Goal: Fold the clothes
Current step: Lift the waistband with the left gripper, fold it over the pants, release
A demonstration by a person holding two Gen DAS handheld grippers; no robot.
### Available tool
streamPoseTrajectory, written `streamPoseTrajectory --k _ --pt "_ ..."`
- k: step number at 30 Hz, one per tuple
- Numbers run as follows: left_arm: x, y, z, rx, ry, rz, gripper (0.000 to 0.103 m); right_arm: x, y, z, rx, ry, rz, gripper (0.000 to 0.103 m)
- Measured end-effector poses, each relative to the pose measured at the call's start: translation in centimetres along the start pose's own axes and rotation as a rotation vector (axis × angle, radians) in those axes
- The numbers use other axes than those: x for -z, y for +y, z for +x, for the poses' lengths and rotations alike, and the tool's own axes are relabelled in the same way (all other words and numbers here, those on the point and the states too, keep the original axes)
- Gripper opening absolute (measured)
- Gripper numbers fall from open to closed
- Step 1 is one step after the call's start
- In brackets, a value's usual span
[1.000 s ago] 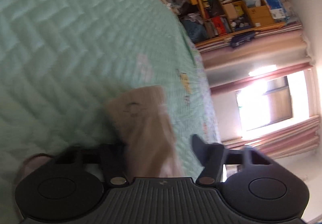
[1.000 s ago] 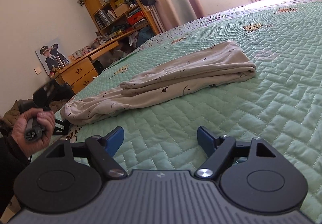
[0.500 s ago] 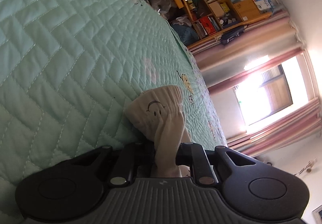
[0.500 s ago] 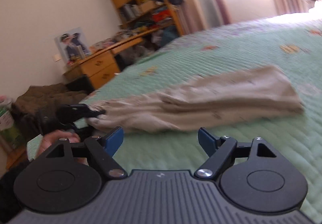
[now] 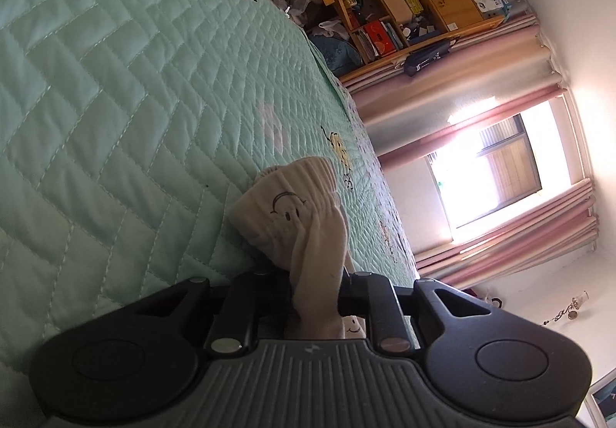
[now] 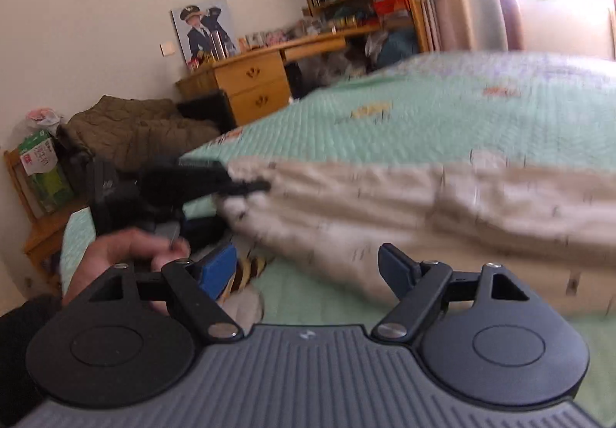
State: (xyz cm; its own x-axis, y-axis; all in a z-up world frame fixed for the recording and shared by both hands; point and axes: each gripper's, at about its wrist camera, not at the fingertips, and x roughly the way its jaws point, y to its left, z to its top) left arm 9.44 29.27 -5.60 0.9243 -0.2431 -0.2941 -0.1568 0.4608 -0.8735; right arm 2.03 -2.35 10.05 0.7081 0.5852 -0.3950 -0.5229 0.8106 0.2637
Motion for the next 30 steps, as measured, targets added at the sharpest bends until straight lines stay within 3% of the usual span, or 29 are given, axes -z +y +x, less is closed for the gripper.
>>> streamPoseTrajectory --k 3,6,8,11,14,17,18,22,27,30 --pt "0.2 0.4 -0.2 0.013 -0.001 -0.004 0.022 -1.3 -0.2 2.5 -0.027 -0.001 0.016 0.082" --pt "0.6 1.0 -0.7 0.019 0.001 -0.002 0.022 0.0 -0.1 4.3 -0.177 0.157 0.115 0.081" --pt "0.7 1.2 -0.9 0.019 0.002 0.002 0.023 1.3 1.4 2.5 -0.173 0.127 0.038 0.079" --pt "0.7 1.2 -0.9 0.021 0.016 0.015 0.024 0.8 1.0 -0.6 -0.068 -0.005 0.038 0.080" --pt "0.7 1.2 -1.0 0.026 0.016 0.012 0.024 -0.2 -1.6 -3.5 -0.002 -0.054 0.120 0.080" --pt "0.9 0.4 -1.1 0.009 0.002 0.053 0.021 0.8 -3.6 -7.6 0.127 -0.070 0.141 0.080" --pt "1.0 -0.1 -1.1 0.002 -0.011 0.080 0.016 1.5 -4.3 -9.1 0.170 -0.068 0.157 0.080" --pt "1.7 -3.7 -1.6 -0.027 -0.070 0.202 0.012 4.6 -7.1 -15.7 0.300 -0.072 0.287 0.081" --pt "4.8 -12.6 -1.8 -0.053 -0.128 0.527 0.011 7.0 -10.3 -20.4 0.364 -0.124 0.409 0.082" --pt "8.4 -18.2 -1.3 -0.064 -0.136 0.768 0.011 7.7 -11.5 -21.8 0.360 -0.162 0.448 0.082"
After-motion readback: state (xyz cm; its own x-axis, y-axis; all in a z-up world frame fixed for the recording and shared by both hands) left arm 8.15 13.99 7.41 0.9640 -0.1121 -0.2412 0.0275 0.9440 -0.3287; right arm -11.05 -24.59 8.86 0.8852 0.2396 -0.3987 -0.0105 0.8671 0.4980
